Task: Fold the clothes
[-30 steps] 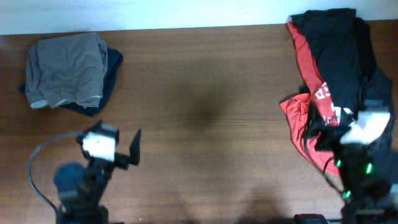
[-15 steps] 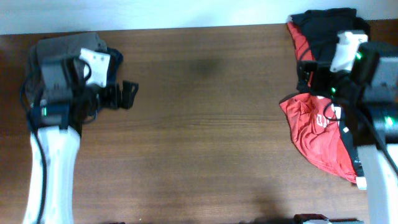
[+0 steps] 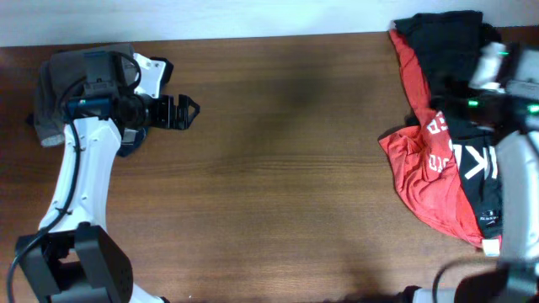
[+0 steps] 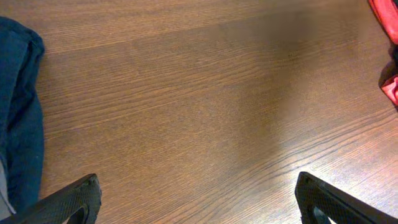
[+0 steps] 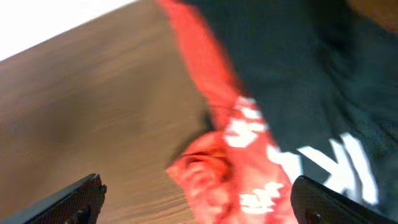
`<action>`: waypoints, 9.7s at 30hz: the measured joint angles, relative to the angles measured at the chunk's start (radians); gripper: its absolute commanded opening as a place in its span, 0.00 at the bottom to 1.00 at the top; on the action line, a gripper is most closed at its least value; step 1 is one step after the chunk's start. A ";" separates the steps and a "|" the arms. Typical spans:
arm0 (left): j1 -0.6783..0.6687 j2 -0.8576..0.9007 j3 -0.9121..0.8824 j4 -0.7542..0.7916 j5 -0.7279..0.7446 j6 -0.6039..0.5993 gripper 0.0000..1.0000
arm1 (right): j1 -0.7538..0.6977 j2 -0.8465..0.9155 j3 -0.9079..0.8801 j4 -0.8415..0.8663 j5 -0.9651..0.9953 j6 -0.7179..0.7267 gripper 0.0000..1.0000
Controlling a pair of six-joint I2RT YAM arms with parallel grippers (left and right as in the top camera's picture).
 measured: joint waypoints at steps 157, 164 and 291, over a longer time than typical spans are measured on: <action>0.031 0.084 0.069 -0.015 -0.049 0.003 0.84 | 0.303 0.871 0.618 -0.176 0.019 0.060 0.62; 0.031 0.084 0.069 -0.012 -0.051 0.003 0.84 | 0.274 0.902 0.618 -0.153 0.041 0.062 0.59; -0.769 0.385 0.226 0.062 -0.224 0.252 0.83 | 0.178 0.586 1.021 -0.523 -0.097 0.109 0.95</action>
